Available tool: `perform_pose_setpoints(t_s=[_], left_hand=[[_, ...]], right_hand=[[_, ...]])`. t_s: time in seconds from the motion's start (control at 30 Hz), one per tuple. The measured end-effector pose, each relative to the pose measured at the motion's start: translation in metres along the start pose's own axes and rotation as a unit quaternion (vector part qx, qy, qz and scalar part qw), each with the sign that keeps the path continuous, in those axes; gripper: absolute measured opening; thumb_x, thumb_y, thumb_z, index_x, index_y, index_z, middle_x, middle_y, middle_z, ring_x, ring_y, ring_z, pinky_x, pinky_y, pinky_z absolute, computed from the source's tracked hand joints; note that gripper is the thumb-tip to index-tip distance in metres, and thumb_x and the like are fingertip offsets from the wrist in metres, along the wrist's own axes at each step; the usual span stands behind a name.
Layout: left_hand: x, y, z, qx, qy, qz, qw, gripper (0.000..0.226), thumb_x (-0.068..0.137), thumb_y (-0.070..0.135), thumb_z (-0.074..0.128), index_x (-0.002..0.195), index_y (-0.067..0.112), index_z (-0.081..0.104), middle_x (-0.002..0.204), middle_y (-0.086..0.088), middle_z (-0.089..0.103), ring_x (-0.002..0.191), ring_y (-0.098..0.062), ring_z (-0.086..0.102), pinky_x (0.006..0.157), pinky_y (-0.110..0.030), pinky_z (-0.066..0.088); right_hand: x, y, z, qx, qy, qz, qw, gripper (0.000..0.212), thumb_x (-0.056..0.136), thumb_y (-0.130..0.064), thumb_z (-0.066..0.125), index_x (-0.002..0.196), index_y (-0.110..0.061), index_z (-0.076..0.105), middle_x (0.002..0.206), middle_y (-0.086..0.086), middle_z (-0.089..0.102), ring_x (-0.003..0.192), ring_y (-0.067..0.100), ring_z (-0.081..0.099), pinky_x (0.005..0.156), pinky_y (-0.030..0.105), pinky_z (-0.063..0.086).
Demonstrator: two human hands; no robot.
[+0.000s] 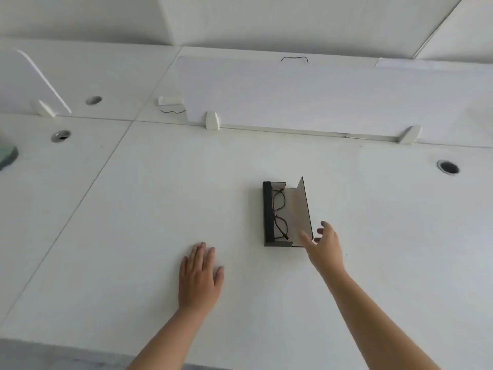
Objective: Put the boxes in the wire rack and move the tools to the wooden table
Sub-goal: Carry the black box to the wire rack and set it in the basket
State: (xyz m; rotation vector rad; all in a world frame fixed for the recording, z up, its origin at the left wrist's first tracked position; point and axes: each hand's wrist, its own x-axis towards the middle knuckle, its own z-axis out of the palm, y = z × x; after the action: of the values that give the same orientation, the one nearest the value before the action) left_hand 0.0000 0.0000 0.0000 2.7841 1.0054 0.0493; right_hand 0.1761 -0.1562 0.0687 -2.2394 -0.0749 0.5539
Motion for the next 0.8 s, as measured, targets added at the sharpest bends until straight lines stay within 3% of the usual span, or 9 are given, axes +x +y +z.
perform_pose_setpoints(t_s=[0.1,0.17,0.23,0.27,0.37,0.43,0.5,0.57,0.8], left_hand=[[0.004,0.002,0.006,-0.011,0.029,0.0,1.0,0.048,0.072,0.034,0.036,0.103,0.007,0.06,0.11,-0.018,0.068,0.111,-0.029,0.053,0.091,-0.039,0.026],[0.003,0.001,0.009,-0.012,0.045,-0.009,0.999,0.049,0.072,0.034,0.036,0.104,0.007,0.061,0.112,-0.018,0.067,0.11,-0.03,0.057,0.091,-0.039,0.025],[0.004,0.0,0.01,-0.01,0.046,-0.006,0.999,0.049,0.071,0.034,0.036,0.103,0.007,0.061,0.112,-0.019,0.067,0.106,-0.032,0.062,0.091,-0.04,0.025],[0.005,0.001,0.009,-0.018,0.048,-0.006,0.999,0.049,0.071,0.034,0.036,0.103,0.007,0.061,0.112,-0.019,0.067,0.108,-0.031,0.06,0.091,-0.04,0.025],[0.005,-0.001,0.012,-0.035,0.051,-0.005,0.998,0.047,0.072,0.034,0.036,0.106,0.009,0.057,0.113,-0.019,0.066,0.114,-0.025,0.041,0.092,-0.04,0.025],[0.005,-0.002,0.012,-0.061,0.059,-0.005,0.996,0.042,0.083,0.037,0.027,0.108,0.012,0.05,0.114,-0.019,0.066,0.114,-0.022,0.037,0.096,-0.039,0.023],[0.005,-0.002,0.009,-0.08,0.045,-0.009,0.996,0.052,0.088,0.044,0.009,0.109,0.014,0.046,0.114,-0.018,0.066,0.113,-0.022,0.037,0.102,-0.035,0.014],[0.005,-0.001,0.006,-0.087,0.041,0.0,0.995,0.05,0.088,0.043,0.011,0.108,0.014,0.046,0.112,-0.018,0.067,0.112,-0.021,0.038,0.101,-0.032,0.011],[0.004,0.007,0.002,-0.111,-0.003,0.006,0.994,0.056,0.089,0.045,0.013,0.102,0.006,0.052,0.107,-0.028,0.066,0.109,-0.027,0.038,0.089,-0.048,0.038]], right_hand=[[0.023,-0.008,0.016,-0.07,0.009,-0.03,0.997,0.012,0.086,-0.009,0.042,0.078,-0.003,0.049,0.085,0.017,0.053,0.078,0.029,0.043,0.053,0.029,0.031],[0.028,-0.011,0.022,-0.099,0.023,-0.043,0.994,0.024,0.083,0.005,0.034,0.064,-0.008,0.043,0.075,0.013,0.052,0.076,0.031,0.042,0.049,0.028,0.024],[0.025,-0.01,0.025,-0.172,0.041,-0.102,0.979,0.026,0.082,0.008,0.034,0.098,-0.002,0.051,0.113,0.018,0.055,0.1,0.035,0.047,0.072,0.026,0.039],[0.023,-0.01,0.027,-0.238,0.023,-0.123,0.963,0.035,0.085,0.003,0.037,0.119,-0.004,0.042,0.134,0.017,0.043,0.118,0.035,0.04,0.091,0.032,0.038],[0.013,-0.004,0.038,-0.343,-0.036,-0.148,0.927,0.062,0.09,-0.041,0.039,0.139,-0.016,0.011,0.153,0.016,0.003,0.139,0.031,0.005,0.114,0.043,0.014],[0.01,-0.003,0.045,-0.332,-0.019,-0.143,0.932,0.071,0.084,-0.05,0.046,0.139,-0.017,0.014,0.152,0.017,0.004,0.139,0.031,0.006,0.114,0.045,0.013],[0.015,-0.006,0.047,-0.309,0.009,-0.125,0.943,0.071,0.08,-0.047,0.054,0.136,-0.018,0.021,0.149,0.016,0.017,0.135,0.031,0.02,0.111,0.042,0.021],[0.022,-0.01,0.047,-0.288,0.033,-0.106,0.951,0.074,0.079,-0.042,0.058,0.137,-0.019,0.019,0.138,0.014,0.034,0.124,0.031,0.034,0.102,0.04,0.032],[-0.015,0.021,0.014,-0.173,0.029,-0.021,0.984,0.07,0.073,-0.036,0.065,0.128,-0.01,0.029,0.12,0.009,0.047,0.112,0.028,0.041,0.092,0.036,0.038]])
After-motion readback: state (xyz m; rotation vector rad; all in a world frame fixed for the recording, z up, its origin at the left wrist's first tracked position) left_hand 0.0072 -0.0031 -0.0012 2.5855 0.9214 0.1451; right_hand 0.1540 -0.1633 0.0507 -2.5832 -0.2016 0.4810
